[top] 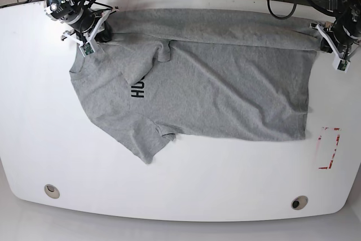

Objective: Layout the t-shirt on the table in an organized manner, then fold the t-shirt properly
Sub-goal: 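Shift the left gripper along the shirt edge and tug it taut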

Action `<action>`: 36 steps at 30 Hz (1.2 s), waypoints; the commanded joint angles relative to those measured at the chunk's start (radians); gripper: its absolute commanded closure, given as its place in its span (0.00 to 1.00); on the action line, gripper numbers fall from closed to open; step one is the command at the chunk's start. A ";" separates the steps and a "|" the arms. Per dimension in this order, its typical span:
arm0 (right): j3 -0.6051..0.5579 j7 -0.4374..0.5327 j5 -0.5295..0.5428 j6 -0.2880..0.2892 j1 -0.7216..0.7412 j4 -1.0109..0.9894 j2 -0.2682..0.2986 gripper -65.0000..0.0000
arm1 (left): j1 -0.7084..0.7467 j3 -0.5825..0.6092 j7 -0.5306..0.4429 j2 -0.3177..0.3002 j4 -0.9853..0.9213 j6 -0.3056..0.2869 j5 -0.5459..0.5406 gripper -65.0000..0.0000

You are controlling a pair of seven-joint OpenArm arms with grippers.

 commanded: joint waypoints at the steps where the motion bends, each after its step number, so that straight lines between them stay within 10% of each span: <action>1: -0.002 -0.049 -0.040 0.001 -0.008 -0.005 0.002 0.91 | -0.006 0.003 -0.017 -0.038 0.020 0.000 -0.005 0.94; 28: -0.002 -0.049 -0.038 0.001 -0.008 -0.003 0.002 0.91 | -0.205 0.117 -0.018 -0.124 -0.134 0.000 0.074 0.93; 36: -0.002 -0.049 -0.038 0.001 -0.008 -0.002 0.002 0.91 | -0.251 0.127 -0.021 -0.124 -0.160 0.000 0.086 0.60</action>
